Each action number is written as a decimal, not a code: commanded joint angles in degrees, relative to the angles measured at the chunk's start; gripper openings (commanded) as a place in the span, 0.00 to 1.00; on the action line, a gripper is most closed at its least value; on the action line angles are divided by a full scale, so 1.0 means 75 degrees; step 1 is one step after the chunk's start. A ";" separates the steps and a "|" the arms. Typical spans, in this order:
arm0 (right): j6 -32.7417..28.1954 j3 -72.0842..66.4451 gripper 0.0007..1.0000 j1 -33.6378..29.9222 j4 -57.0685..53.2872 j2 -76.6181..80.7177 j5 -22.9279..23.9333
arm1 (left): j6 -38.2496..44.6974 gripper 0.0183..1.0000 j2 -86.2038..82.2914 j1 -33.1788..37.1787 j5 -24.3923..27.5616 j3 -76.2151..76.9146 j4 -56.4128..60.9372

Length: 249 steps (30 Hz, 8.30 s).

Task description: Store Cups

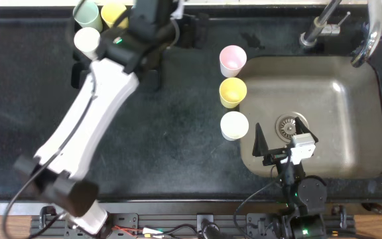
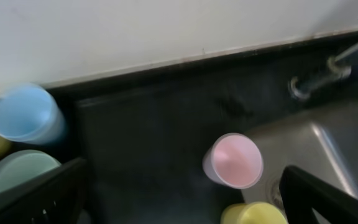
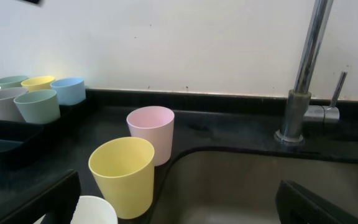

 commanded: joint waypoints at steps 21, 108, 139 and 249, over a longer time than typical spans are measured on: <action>0.0032 -0.0102 1.00 -0.0009 0.0035 -0.0079 0.0006 | -0.2996 1.00 0.3689 -0.1052 -0.0443 0.3054 -0.2337; 0.0032 -0.0102 1.00 -0.0009 0.0035 -0.0079 0.0006 | 0.1512 0.03 0.0032 0.4925 -0.0801 -0.2203 -0.2646; 0.0032 -0.0102 1.00 -0.0009 0.0035 -0.0079 0.0006 | 0.2107 0.06 0.1084 0.5222 -0.0714 -0.2203 -0.1696; 0.0032 -0.0102 1.00 -0.0009 0.0035 -0.0079 0.0006 | -0.6056 0.02 0.1145 -0.0956 -0.2398 0.1556 -0.3864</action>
